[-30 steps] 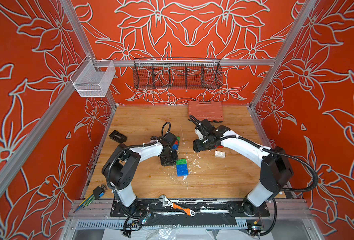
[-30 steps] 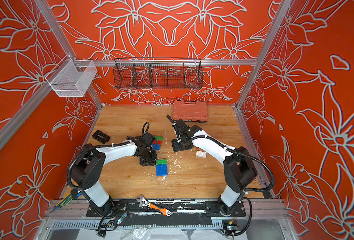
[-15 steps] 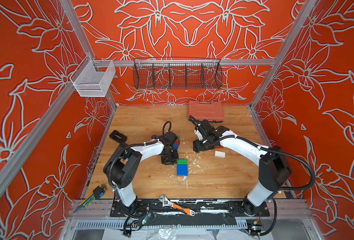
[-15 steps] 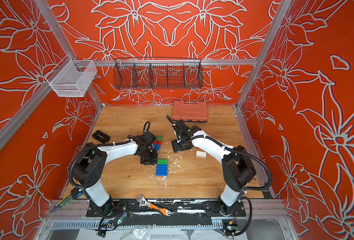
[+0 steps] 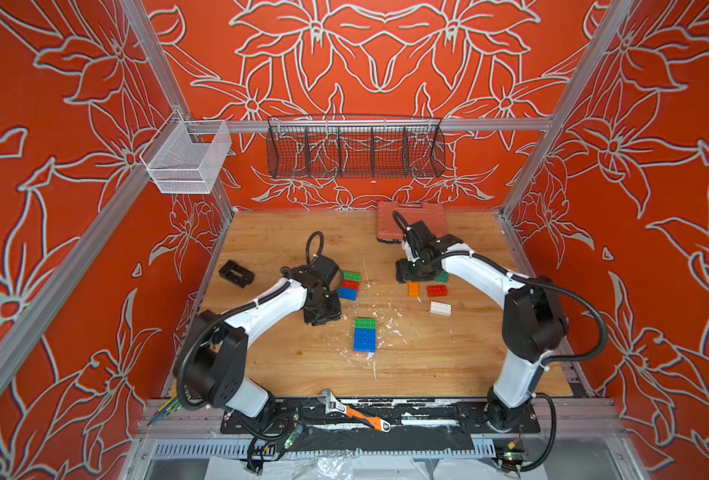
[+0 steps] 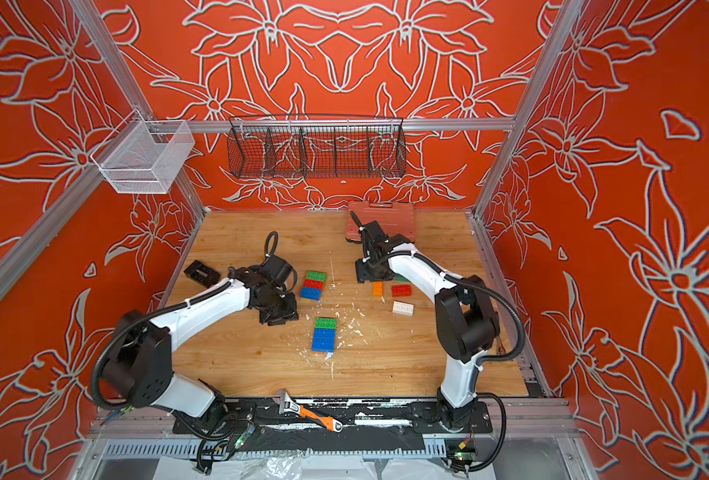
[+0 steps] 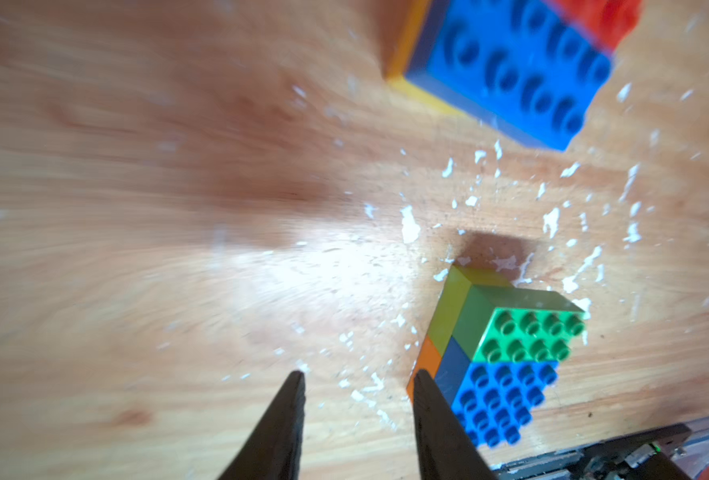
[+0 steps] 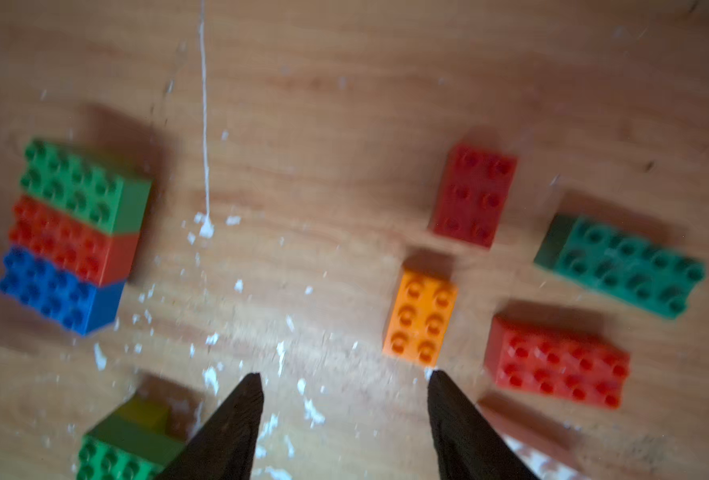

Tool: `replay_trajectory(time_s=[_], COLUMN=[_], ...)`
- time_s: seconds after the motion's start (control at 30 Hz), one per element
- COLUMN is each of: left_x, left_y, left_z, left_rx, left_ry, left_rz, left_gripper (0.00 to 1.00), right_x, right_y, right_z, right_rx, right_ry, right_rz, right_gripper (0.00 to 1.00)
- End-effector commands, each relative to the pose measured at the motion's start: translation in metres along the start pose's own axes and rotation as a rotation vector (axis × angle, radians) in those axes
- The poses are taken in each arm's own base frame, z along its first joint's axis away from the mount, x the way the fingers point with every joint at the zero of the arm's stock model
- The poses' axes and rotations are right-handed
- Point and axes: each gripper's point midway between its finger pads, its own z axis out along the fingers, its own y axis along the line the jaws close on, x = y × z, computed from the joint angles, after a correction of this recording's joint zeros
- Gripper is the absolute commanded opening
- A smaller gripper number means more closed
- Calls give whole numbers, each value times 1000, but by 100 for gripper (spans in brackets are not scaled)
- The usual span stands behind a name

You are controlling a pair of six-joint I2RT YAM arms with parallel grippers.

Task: Assemble a rectangle with lego
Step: Adjust the lego brick at the center of the board, then move the lego brick at the center of the board.

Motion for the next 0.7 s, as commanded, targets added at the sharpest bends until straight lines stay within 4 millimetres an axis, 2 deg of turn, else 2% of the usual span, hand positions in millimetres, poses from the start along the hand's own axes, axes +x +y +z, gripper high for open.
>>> replay_trajectory(time_s=[0.0,0.17,0.33,0.47,0.67], left_x=[-7,-35,-51,-53,-46], left_y=[22,29,21,19,23], left_z=[-19,-32,-33,-25,-13], left_rx=[-62,-80,-62,-41,-25], left_ry=[-9,-13,-24,-34,-13], left_rz=[7,-24,-7,-11,12], left_gripper=[42,41,41,40,41], right_x=[-13,-32,-39,-36,-29], right_y=[-22,-44,-50,-50,-52], right_z=[16,33,51,61,68], right_rx=[61,138,167,171,180], right_ry=[46,83,130,165,201], right_rz=[21,49,46,66,91], right_gripper=[68,73,72,65,63])
